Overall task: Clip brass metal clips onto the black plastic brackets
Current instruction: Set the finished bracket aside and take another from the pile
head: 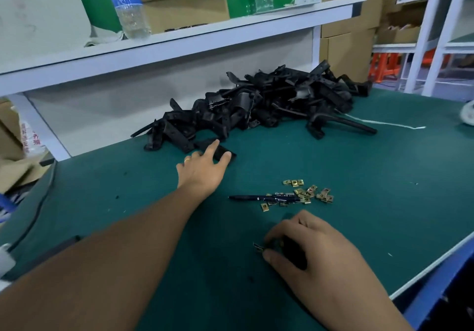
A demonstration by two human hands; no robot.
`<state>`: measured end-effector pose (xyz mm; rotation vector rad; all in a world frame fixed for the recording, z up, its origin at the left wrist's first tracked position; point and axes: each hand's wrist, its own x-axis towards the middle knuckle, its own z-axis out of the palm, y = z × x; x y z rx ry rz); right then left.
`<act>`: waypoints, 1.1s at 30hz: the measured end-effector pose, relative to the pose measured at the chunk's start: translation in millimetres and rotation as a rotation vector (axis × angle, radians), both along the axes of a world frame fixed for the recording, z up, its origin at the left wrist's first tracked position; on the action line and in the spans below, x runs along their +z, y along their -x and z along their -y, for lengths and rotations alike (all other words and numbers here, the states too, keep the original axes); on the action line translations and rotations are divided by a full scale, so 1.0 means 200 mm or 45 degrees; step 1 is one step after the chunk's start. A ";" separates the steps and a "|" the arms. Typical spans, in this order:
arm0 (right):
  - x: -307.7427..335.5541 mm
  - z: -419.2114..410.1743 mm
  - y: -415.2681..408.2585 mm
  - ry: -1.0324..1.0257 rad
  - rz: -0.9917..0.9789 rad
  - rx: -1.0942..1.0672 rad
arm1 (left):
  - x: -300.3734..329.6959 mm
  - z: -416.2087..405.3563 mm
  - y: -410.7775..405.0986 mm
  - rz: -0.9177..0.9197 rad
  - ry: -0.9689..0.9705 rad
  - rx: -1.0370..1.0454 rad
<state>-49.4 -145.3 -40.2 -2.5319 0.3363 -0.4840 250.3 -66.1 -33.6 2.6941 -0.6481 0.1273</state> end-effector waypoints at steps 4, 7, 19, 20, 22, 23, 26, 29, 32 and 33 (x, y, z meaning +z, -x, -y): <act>0.02 -0.07 -0.03 0.204 0.035 -0.034 | 0.02 -0.04 -0.02 -0.121 0.452 -0.012; 0.02 -0.13 -0.06 0.215 0.000 0.006 | 0.02 -0.10 0.01 -0.152 0.845 0.012; -0.02 -0.04 -0.04 -0.420 0.306 -0.077 | -0.05 -0.44 0.41 0.080 1.269 0.071; -0.02 -0.03 -0.04 -0.509 0.355 -0.081 | -0.06 -0.47 0.43 0.026 1.313 0.015; -0.02 0.00 -0.03 -0.699 0.450 -0.066 | -0.07 -0.49 0.46 -0.141 1.398 -0.088; -0.02 0.01 -0.03 -0.792 0.502 -0.056 | -0.07 -0.50 0.47 -0.197 1.388 -0.114; -0.01 0.04 -0.03 -1.054 0.684 -0.057 | -0.03 -0.50 0.50 -0.163 1.212 -0.215; 0.00 0.07 -0.03 -1.368 0.805 -0.091 | 0.05 -0.52 0.52 0.027 0.902 -0.499; 0.01 0.07 -0.03 -1.516 0.816 -0.087 | 0.07 -0.51 0.60 0.044 0.677 -0.678; 0.01 0.06 -0.03 -1.529 0.825 -0.070 | 0.06 -0.50 0.65 0.023 0.647 -0.695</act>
